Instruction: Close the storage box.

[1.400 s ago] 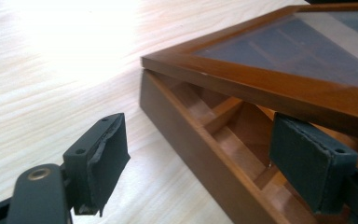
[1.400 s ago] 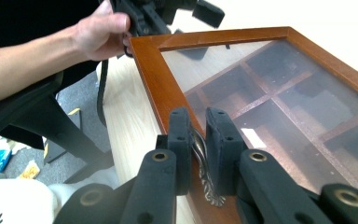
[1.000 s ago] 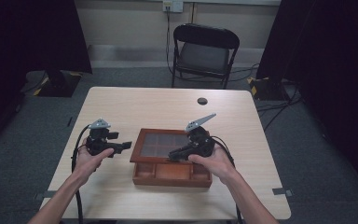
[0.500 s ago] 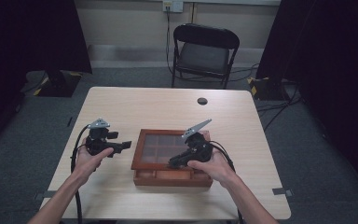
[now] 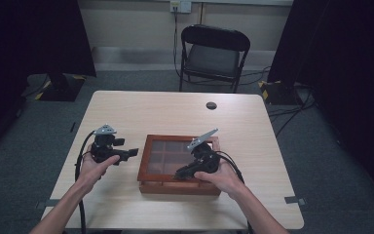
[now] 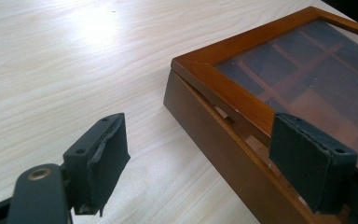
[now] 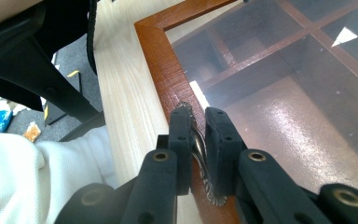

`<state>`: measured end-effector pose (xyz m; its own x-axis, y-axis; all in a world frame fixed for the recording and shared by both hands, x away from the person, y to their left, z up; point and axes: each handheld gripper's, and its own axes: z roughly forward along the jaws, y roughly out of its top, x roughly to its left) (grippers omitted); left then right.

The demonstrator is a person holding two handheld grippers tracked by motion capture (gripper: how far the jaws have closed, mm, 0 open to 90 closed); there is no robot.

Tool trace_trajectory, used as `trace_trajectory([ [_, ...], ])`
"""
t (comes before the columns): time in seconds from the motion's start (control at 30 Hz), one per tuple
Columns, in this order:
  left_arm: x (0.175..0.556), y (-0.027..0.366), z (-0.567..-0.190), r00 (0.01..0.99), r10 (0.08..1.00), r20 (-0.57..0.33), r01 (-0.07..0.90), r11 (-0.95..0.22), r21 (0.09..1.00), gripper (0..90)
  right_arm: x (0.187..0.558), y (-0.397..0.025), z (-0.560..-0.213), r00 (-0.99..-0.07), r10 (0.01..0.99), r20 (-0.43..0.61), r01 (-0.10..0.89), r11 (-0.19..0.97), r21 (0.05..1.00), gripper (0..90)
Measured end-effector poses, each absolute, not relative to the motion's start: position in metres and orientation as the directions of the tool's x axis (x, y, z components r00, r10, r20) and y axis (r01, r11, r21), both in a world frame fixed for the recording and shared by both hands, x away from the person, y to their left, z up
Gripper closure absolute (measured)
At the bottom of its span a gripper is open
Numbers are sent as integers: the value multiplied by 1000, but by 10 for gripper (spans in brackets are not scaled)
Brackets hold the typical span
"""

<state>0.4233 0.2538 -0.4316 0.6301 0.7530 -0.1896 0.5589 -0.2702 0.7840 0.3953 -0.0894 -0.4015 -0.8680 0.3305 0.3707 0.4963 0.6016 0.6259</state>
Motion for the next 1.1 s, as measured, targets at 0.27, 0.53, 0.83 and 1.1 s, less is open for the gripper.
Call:
trace_trajectory([
  [0.27,423,253,-432,632,750,-197,561,-267,784,191,395,-85,-410,-869,333,365,493,627,603,820],
  [0.53,423,252,-431,637,747,-193,559,-274,782,191,394,-83,-417,-865,342,368,501,638,585,820],
  [0.83,422,252,-432,637,747,-191,561,-279,780,191,394,-81,-425,-857,352,376,513,654,557,820],
  [1.1,423,250,-433,641,745,-186,560,-287,777,191,395,-82,-426,-861,350,369,508,630,588,598],
])
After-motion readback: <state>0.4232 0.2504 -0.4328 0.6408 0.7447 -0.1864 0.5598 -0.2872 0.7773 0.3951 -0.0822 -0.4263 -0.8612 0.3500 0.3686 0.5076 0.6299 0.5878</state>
